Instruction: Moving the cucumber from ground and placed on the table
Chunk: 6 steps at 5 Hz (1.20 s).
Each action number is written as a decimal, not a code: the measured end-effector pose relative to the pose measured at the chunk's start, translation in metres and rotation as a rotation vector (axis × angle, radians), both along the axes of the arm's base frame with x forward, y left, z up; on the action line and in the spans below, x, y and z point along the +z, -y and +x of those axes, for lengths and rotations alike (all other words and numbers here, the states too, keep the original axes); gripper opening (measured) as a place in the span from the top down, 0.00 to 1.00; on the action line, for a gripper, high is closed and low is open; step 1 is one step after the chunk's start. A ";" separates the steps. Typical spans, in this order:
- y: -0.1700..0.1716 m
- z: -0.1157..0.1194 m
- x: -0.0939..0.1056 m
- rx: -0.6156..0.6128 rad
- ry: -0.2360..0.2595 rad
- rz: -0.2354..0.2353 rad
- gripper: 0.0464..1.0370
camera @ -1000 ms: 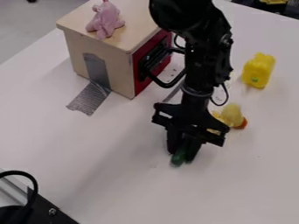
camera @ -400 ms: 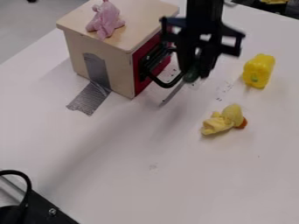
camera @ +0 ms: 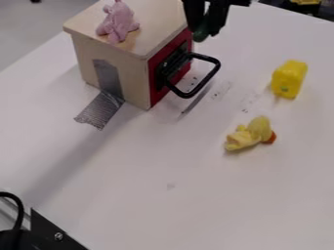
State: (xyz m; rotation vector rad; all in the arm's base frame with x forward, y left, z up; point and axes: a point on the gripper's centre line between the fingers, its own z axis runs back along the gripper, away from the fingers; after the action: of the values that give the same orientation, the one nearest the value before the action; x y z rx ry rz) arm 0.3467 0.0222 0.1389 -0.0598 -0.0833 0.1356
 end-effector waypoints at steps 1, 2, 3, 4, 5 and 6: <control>-0.018 0.008 0.000 0.003 -0.009 0.008 0.72; -0.033 0.008 -0.001 0.023 -0.019 0.015 0.72; -0.048 0.005 -0.001 0.049 -0.028 0.021 0.72; -0.064 0.001 -0.002 0.080 -0.031 0.031 0.72; -0.075 -0.002 -0.010 0.106 -0.055 0.018 0.72; -0.079 -0.003 -0.018 0.109 -0.074 0.001 0.72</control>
State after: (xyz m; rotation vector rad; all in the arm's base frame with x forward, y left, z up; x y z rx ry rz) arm 0.3433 0.1009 0.1212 -0.0493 -0.0127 0.2470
